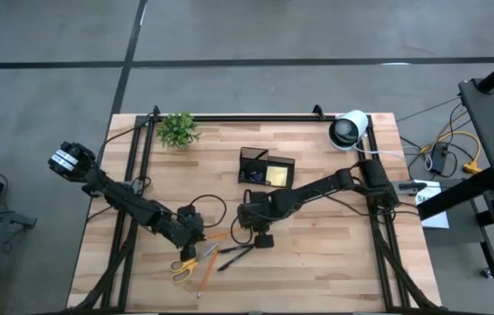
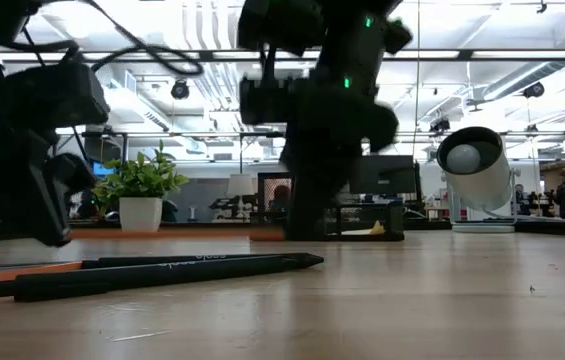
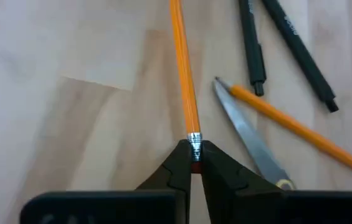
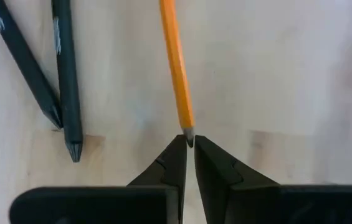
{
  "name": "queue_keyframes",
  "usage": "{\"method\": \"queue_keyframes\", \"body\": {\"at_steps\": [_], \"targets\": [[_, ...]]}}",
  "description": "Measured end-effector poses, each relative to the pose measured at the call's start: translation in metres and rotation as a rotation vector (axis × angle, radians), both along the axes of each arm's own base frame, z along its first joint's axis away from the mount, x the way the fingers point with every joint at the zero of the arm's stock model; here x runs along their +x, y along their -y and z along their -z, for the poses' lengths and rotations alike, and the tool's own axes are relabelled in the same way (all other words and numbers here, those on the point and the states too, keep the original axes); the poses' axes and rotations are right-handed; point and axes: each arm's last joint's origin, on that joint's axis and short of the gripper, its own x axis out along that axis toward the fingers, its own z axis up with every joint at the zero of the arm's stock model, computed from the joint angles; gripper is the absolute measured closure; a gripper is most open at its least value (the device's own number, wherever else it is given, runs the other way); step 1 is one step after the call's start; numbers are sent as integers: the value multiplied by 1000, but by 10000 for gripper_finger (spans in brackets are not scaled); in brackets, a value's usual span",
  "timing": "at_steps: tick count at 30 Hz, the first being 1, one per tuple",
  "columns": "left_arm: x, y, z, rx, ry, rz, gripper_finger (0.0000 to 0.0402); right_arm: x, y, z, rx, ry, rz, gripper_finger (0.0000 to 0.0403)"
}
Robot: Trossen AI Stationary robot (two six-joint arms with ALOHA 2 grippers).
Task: Pick and place office supplies into organizer
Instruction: Put the top orange pencil into the black desk organizer
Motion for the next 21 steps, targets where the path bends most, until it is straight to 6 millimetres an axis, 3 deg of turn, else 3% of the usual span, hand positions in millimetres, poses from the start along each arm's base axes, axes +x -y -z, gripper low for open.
{"method": "queue_keyframes", "body": {"at_steps": [4, 8, 16, 21], "targets": [[-3, -12, -22, 167, -50, 14, 398, -9, 5, -25, -77, 35, 107, 381], [-3, -34, -61, 354, -91, 44, 399, -25, 10, -55, -181, 100, 253, 381], [0, -100, -157, 757, -214, 92, 400, -71, 16, -108, -332, 223, 597, 381], [21, -142, -191, 976, -379, 213, 400, -88, 20, -118, -308, 267, 699, 381]]}}
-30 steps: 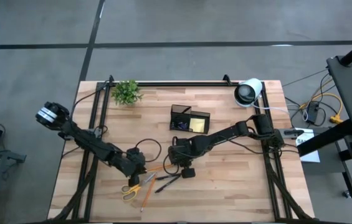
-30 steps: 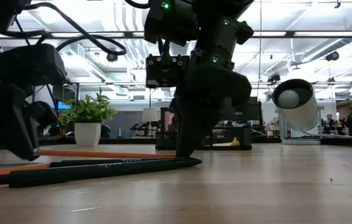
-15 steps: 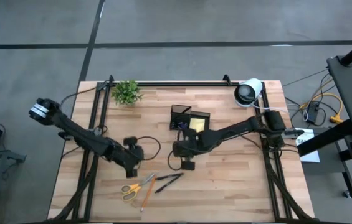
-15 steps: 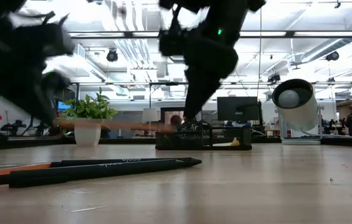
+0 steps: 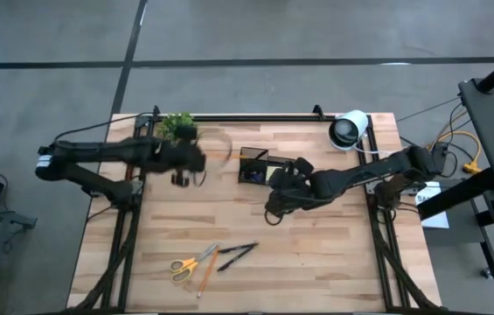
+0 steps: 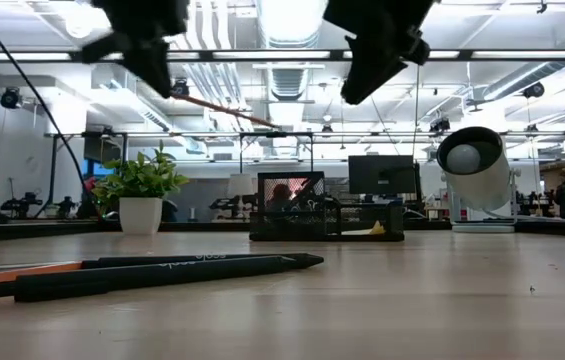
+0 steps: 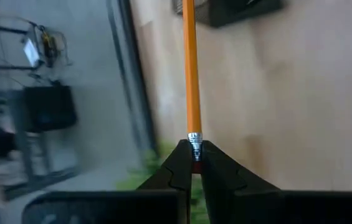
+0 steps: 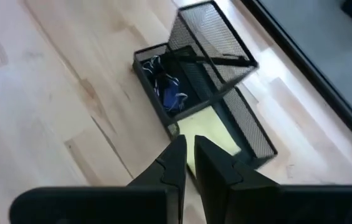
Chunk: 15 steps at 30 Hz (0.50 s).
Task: Pick and place office supplies into organizer
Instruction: Put the top orange pencil into the black desk organizer
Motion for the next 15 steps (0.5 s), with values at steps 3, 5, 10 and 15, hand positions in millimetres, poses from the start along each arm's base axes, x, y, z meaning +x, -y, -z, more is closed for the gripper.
{"method": "queue_keyframes", "body": {"at_steps": [3, 5, 10, 15], "targets": [[20, -19, -5, 103, -132, 62, 400, -3, 1, -3, 8, 24, 18, 381], [35, -28, -4, 171, -220, 97, 400, -3, 1, -3, 9, 29, 21, 381], [69, -41, 9, 212, -369, 174, 400, -1, 0, 0, 7, 21, 21, 381], [95, -45, 25, 233, -415, 230, 400, -1, 0, 1, 5, 17, 21, 381]]}}
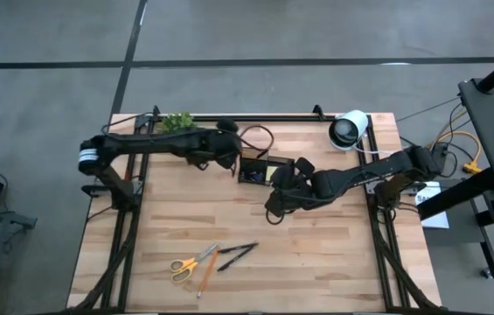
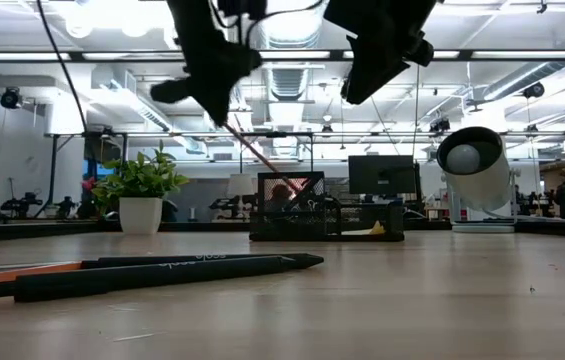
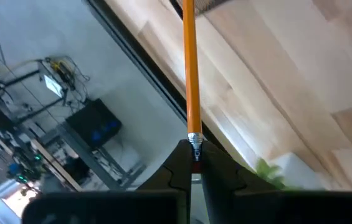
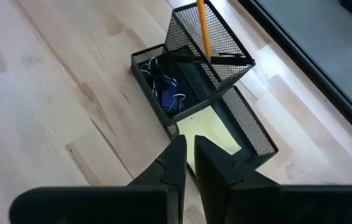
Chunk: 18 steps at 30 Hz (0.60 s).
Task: Pick and place office supplies into organizer
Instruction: Put the top orange pencil into the black desk organizer, then put the top black pen into the black desk organizer
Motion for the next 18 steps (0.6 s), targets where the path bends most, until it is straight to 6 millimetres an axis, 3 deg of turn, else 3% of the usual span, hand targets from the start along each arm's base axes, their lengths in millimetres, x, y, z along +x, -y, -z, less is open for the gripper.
{"method": "queue_keyframes", "body": {"at_steps": [5, 12, 18], "targets": [[19, -3, 13, 38, -23, 45, 396, 0, 0, 1, -16, -3, 3, 381], [39, -1, 29, 49, 6, 64, 353, -1, 1, 2, -30, -19, -13, 381], [42, 3, 28, 41, 89, 18, 320, -1, 1, 3, -31, -27, -16, 381]]}}
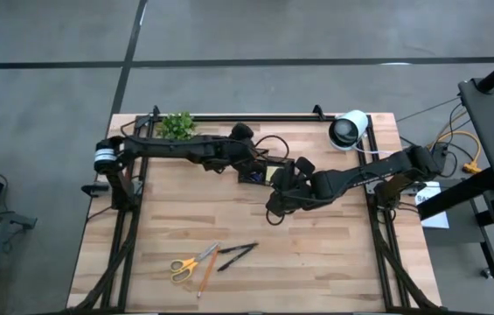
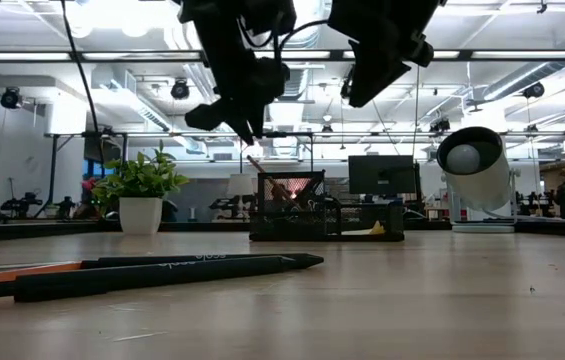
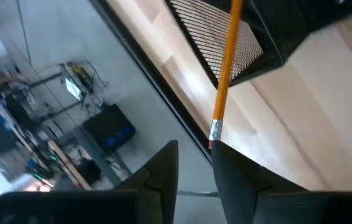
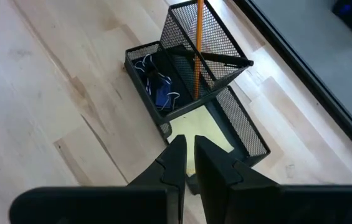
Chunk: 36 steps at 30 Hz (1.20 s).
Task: Pick and place office supplies into organizer
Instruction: Put the top black pen into the black desk organizer
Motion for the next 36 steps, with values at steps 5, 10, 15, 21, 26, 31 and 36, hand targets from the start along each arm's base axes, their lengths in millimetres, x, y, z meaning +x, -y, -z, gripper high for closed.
{"method": "queue_keyframes", "body": {"at_steps": [5, 10, 15, 21, 26, 31, 36], "targets": [[-25, 8, -25, -81, 147, -150, 294, 0, 0, 0, 1, -5, -3, 381], [-68, 33, -59, -417, 327, -249, 280, 1, -3, 4, 59, -85, -158, 381], [-114, 64, -74, -744, 479, -288, 287, 12, -10, 15, 291, -86, -505, 381], [-160, 102, -32, -942, 472, -396, 335, 36, -24, 48, 409, -107, -665, 381], [-176, 141, 4, -1167, 497, -404, 393, 57, -50, 72, 423, -163, -752, 381], [-178, 172, 33, -1336, 531, -421, 398, 65, -77, 90, 432, -207, -788, 381], [-171, 193, 56, -1337, 526, -430, 400, 68, -98, 108, 436, -223, -771, 381]]}}
